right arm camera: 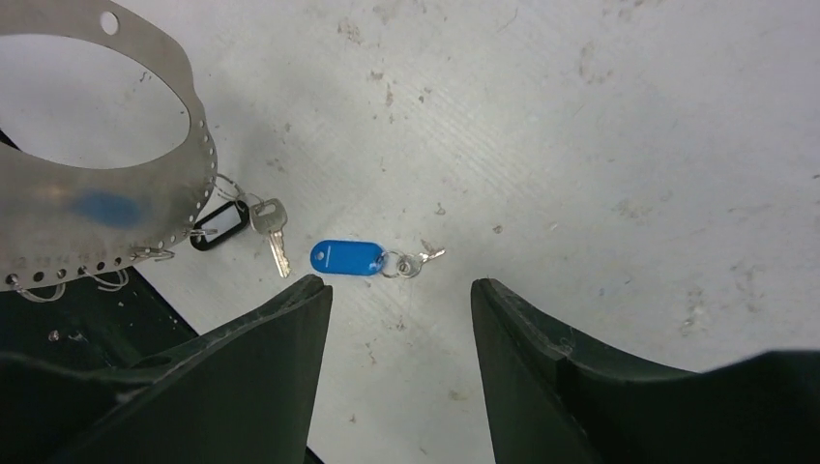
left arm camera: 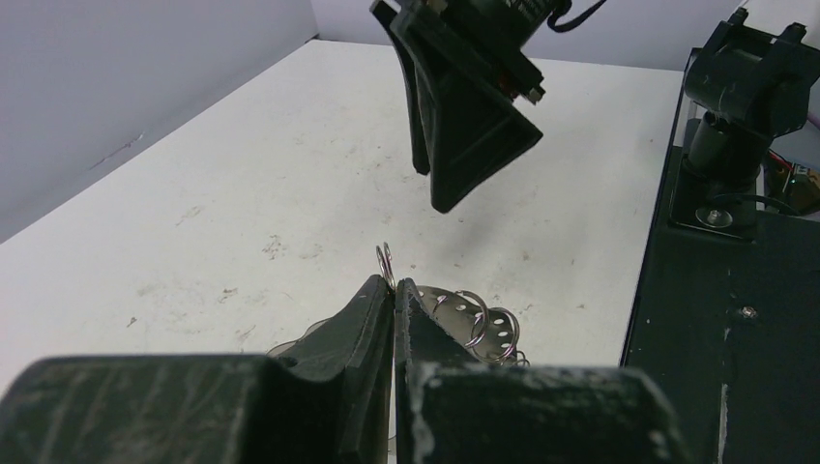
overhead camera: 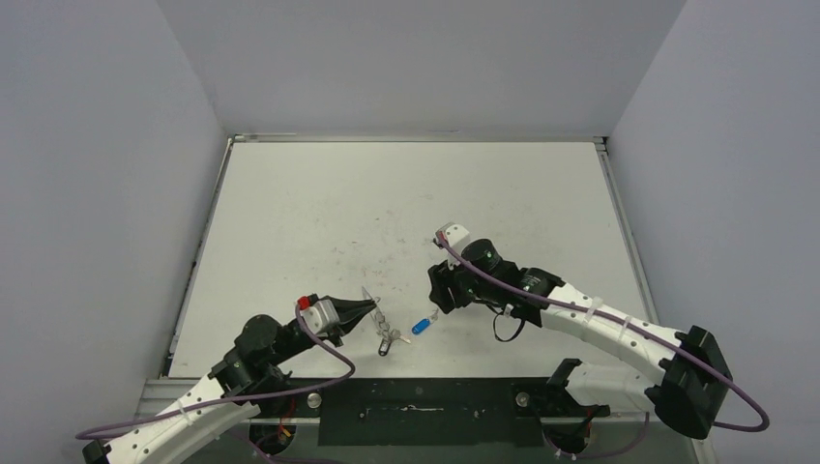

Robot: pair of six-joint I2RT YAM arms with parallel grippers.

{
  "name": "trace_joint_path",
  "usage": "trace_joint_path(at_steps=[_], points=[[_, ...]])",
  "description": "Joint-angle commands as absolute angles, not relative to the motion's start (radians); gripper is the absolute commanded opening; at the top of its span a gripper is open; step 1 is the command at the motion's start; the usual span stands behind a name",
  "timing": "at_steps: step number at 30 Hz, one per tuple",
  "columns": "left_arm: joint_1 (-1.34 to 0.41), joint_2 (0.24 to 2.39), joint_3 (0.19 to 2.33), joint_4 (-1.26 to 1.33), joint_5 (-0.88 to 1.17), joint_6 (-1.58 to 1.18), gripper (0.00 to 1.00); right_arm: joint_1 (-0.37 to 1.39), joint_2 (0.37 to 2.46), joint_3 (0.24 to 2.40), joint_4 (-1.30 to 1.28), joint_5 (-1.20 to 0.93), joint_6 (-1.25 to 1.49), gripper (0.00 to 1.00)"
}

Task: Put the keys on the keyring

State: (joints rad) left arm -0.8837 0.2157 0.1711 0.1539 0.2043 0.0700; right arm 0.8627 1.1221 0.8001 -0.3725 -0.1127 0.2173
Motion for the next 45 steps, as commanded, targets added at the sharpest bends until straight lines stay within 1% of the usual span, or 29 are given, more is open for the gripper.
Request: trace_joint_path(at_steps=[1, 7, 16, 17, 21, 25, 26, 28, 33, 37, 42, 45], points=[[-0.884, 0.204, 0.229, 0.131, 0.181, 0.084, 0.0, 0.85, 1.192, 0.745, -0.249, -0.175, 0.408, 0.56], [-0.884, 0.233, 0.226, 0.161, 0.194, 0.082, 0.0, 0.854, 1.308, 0.683, -0.173, -0.17, 0.577, 0.55], [-0.884, 0.253, 0.211, 0.201, 0.202, 0.074, 0.0, 0.905, 1.466, 0.714, -0.163, -0.137, 0.663, 0.55], [-0.884, 0.253, 0.209, 0.207, 0.202, 0.073, 0.0, 0.911, 1.49, 0.724, -0.158, -0.134, 0.664, 0.54], [-0.885, 0.255, 0.206, 0.212, 0.203, 0.071, 0.0, 0.92, 1.576, 0.772, -0.168, -0.091, 0.634, 0.45], [-0.885, 0.255, 0.205, 0.213, 0.204, 0.068, 0.0, 0.924, 1.651, 0.855, -0.201, -0.043, 0.561, 0.12], [-0.884, 0.255, 0.205, 0.212, 0.204, 0.067, 0.0, 0.926, 1.661, 0.88, -0.216, -0.032, 0.541, 0.08], [-0.884, 0.252, 0.205, 0.21, 0.204, 0.067, 0.0, 0.935, 1.671, 0.929, -0.257, -0.013, 0.491, 0.04], [-0.884, 0.242, 0.2, 0.206, 0.203, 0.068, 0.0, 0.94, 1.63, 0.975, -0.299, -0.009, 0.429, 0.03], [-0.884, 0.237, 0.195, 0.206, 0.202, 0.068, 0.0, 0.94, 1.596, 0.974, -0.304, -0.03, 0.407, 0.07], [-0.884, 0.238, 0.196, 0.203, 0.204, 0.068, 0.0, 0.938, 1.577, 0.967, -0.31, -0.039, 0.385, 0.06], [-0.885, 0.238, 0.198, 0.202, 0.205, 0.067, 0.0, 0.927, 1.591, 0.963, -0.304, -0.052, 0.377, 0.11]])
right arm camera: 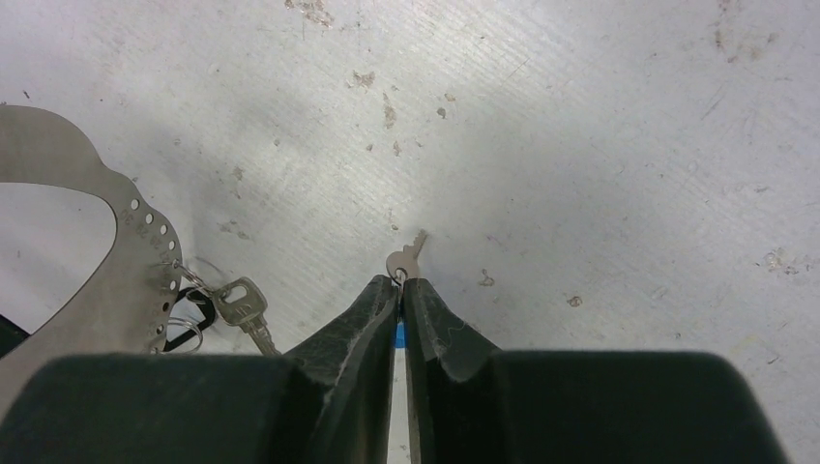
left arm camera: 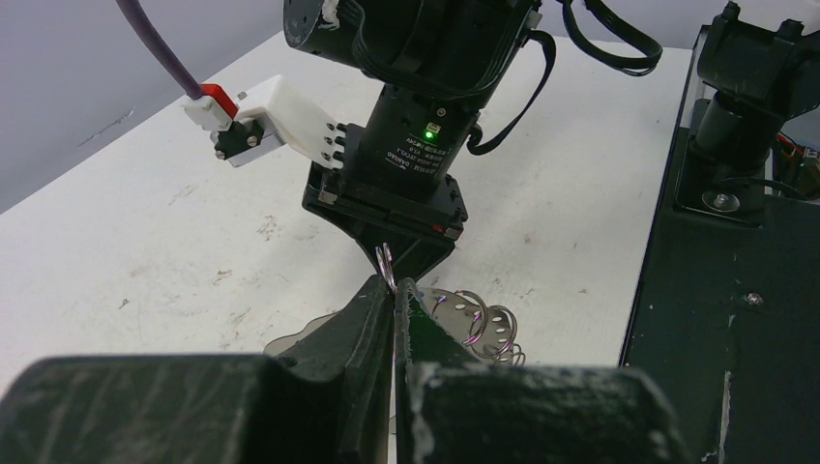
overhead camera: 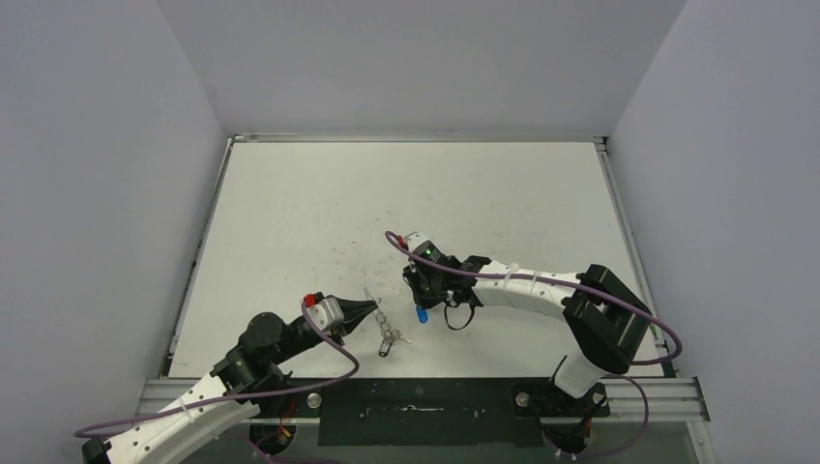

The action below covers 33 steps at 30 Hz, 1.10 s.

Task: Put the keys on the keyring

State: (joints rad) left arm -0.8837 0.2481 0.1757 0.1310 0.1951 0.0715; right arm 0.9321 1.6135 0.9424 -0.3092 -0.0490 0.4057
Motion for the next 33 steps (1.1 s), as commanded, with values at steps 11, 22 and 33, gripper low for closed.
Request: trace_joint_path(at_steps=[11, 22, 33], points=[[-0.884, 0.234, 0.2, 0.191, 0.206, 0.066, 0.0, 0.912, 1.655, 0.974, -0.27, -0.063, 0.382, 0.21], [-0.884, 0.218, 0.192, 0.183, 0.204, 0.063, 0.0, 0.976, 1.637, 0.999, -0.333, 0.034, 0.307, 0.34], [-0.884, 0.221, 0.192, 0.183, 0.204, 0.059, 0.0, 1.032, 1.69, 1.048, -0.38, 0.118, 0.278, 0.28]])
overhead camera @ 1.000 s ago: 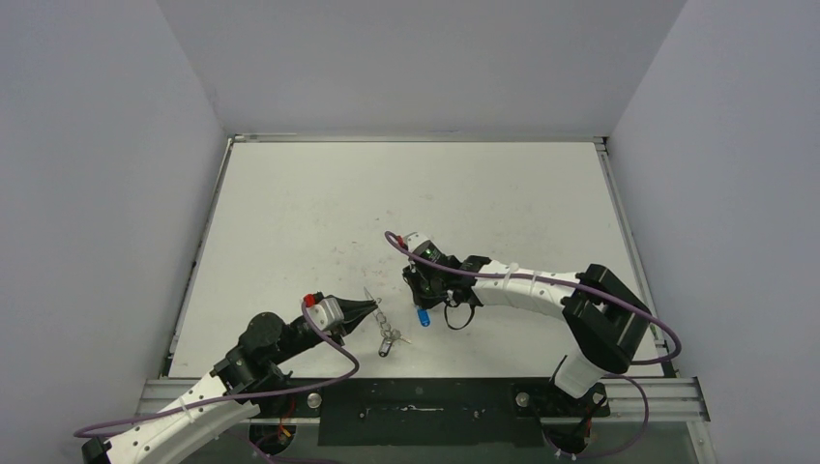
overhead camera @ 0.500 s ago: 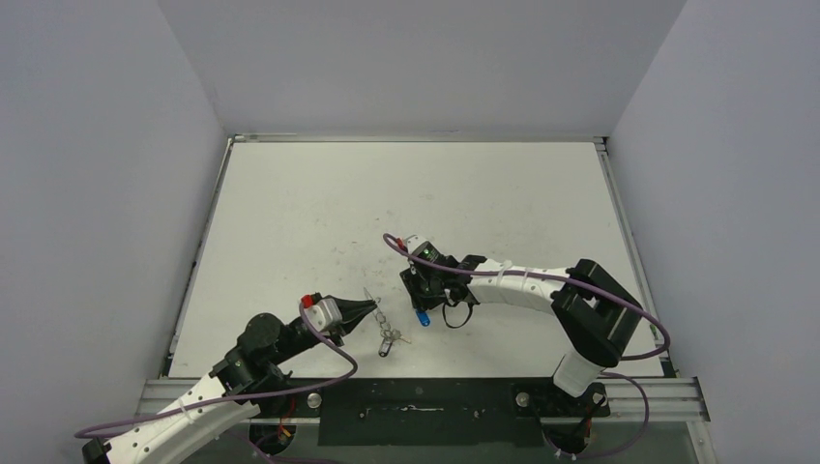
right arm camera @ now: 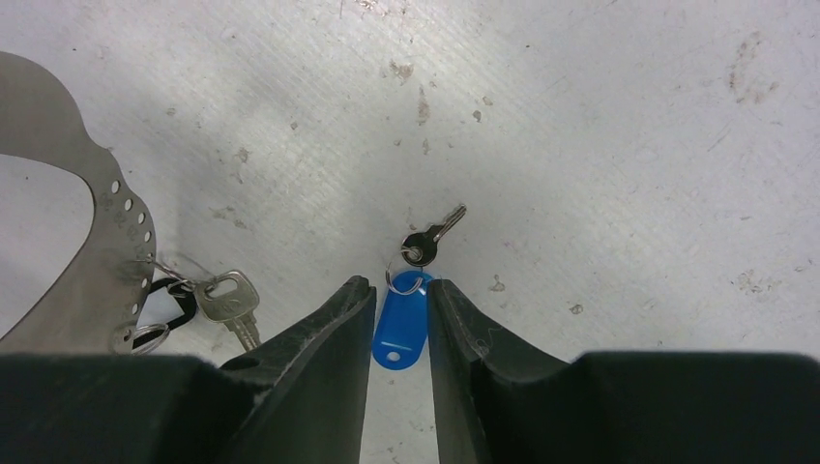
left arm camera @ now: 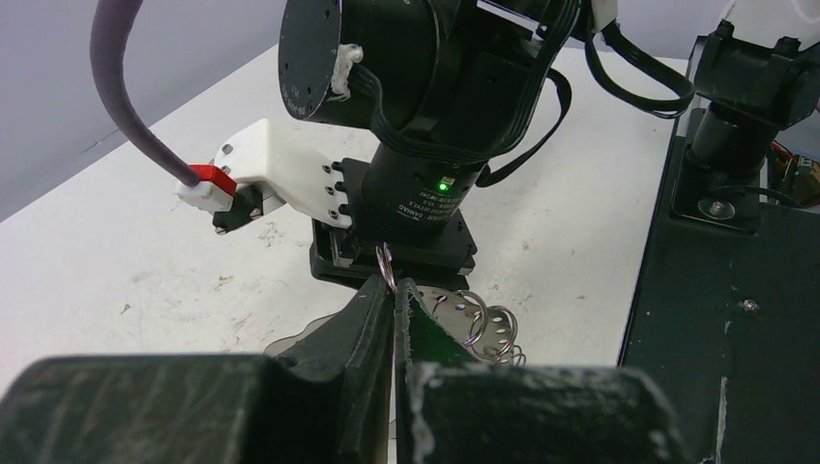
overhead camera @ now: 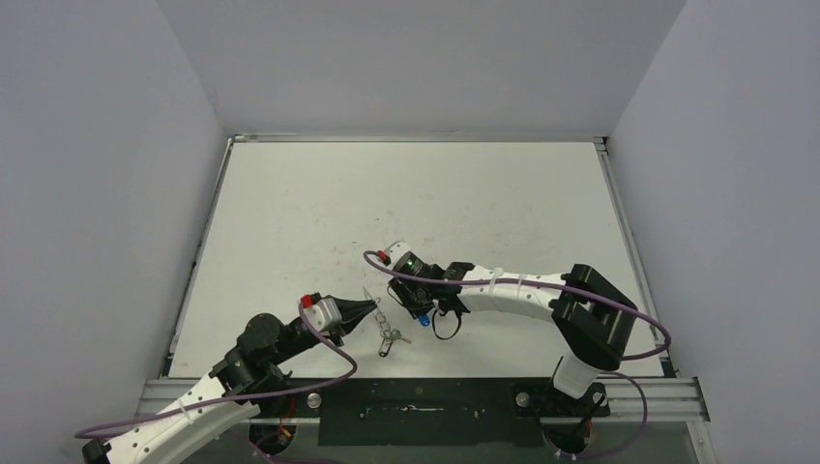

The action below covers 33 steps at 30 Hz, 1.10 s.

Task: Put the keys on the keyring

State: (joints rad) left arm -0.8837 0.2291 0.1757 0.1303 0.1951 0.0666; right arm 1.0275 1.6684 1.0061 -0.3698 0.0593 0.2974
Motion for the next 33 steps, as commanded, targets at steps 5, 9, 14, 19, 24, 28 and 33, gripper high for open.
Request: trace_joint_path(at_steps=[5, 9, 14, 19, 24, 28, 33], points=[[-0.884, 0.22, 0.193, 0.181, 0.204, 0.06, 0.0, 1.044, 1.708, 1.062, -0.393, 0.122, 0.269, 0.35], [-0.884, 0.221, 0.193, 0.181, 0.202, 0.06, 0.0, 1.047, 1.724, 1.07, -0.401, 0.129, 0.265, 0.36], [-0.884, 0.222, 0.194, 0.179, 0.203, 0.06, 0.0, 1.047, 1.733, 1.075, -0.403, 0.127, 0.262, 0.14], [-0.884, 0.219, 0.196, 0.177, 0.202, 0.063, 0.0, 1.048, 1.741, 1.087, -0.407, 0.122, 0.254, 0.12], [-0.884, 0.218, 0.196, 0.174, 0.201, 0.063, 0.0, 1.048, 1.742, 1.091, -0.409, 0.122, 0.249, 0.32], [-0.884, 0.218, 0.195, 0.175, 0.201, 0.063, 0.0, 1.05, 1.751, 1.094, -0.413, 0.124, 0.244, 0.36], [-0.884, 0.218, 0.196, 0.173, 0.199, 0.066, 0.0, 1.051, 1.778, 1.101, -0.421, 0.133, 0.246, 0.27]])
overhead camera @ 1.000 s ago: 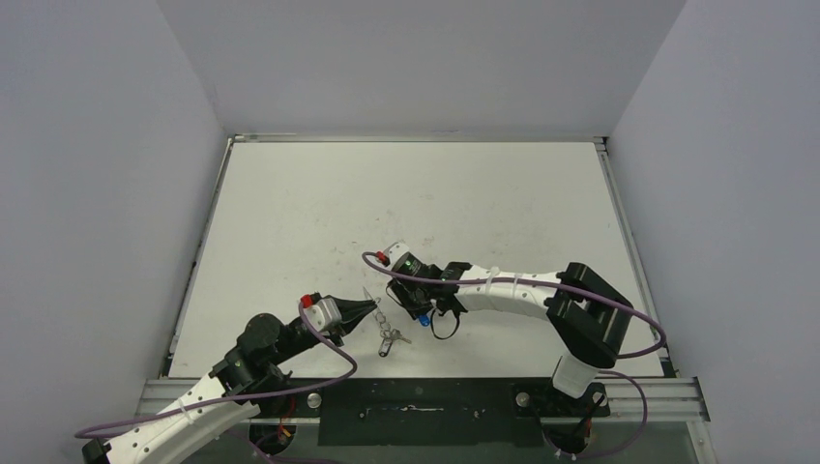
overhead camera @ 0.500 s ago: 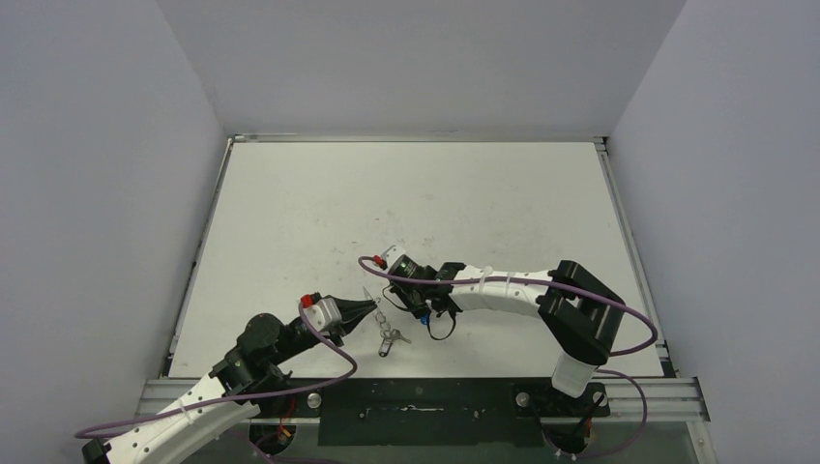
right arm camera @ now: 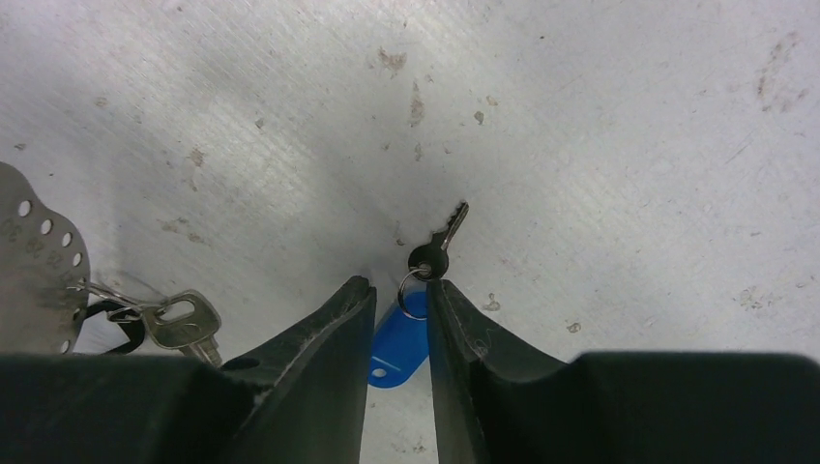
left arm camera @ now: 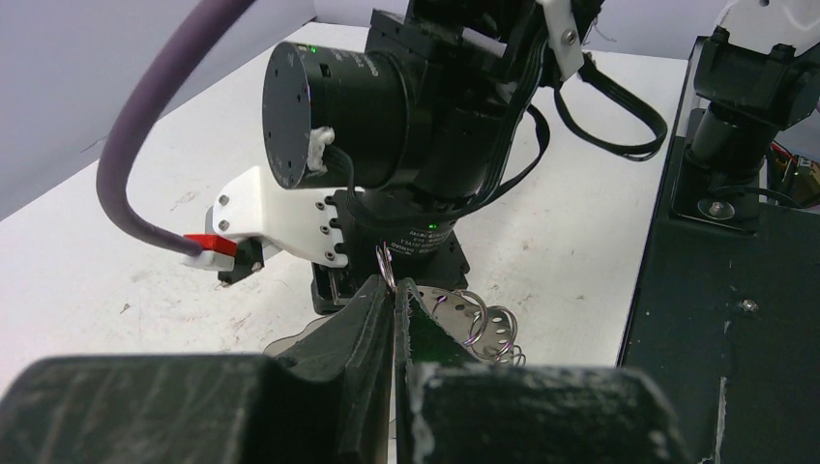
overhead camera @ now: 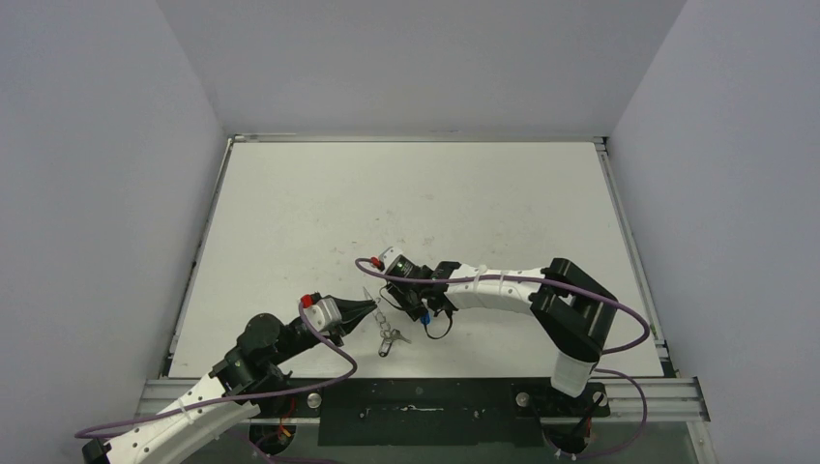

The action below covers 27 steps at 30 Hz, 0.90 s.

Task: Put the keys on the keyring

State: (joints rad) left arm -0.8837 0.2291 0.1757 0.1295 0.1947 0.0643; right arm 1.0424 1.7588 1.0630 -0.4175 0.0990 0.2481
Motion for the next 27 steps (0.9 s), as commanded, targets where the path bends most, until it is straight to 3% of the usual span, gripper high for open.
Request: trace_joint_path(at_steps=[1, 9, 18, 27], points=[[-0.884, 0.217, 0.197, 0.173, 0.199, 0.066, 0.0, 1.05, 1.783, 1.103, -0.424, 0.137, 0.247, 0.26], [-0.884, 0.217, 0.197, 0.175, 0.198, 0.069, 0.0, 1.05, 1.766, 1.11, -0.444, 0.165, 0.253, 0.01], [-0.884, 0.219, 0.193, 0.173, 0.199, 0.069, 0.0, 1.038, 1.675, 1.113, -0.488, 0.147, 0.242, 0.0], [-0.884, 0.229, 0.195, 0.168, 0.208, 0.069, 0.0, 0.929, 1.502, 1.047, -0.466, -0.118, 0.21, 0.0]])
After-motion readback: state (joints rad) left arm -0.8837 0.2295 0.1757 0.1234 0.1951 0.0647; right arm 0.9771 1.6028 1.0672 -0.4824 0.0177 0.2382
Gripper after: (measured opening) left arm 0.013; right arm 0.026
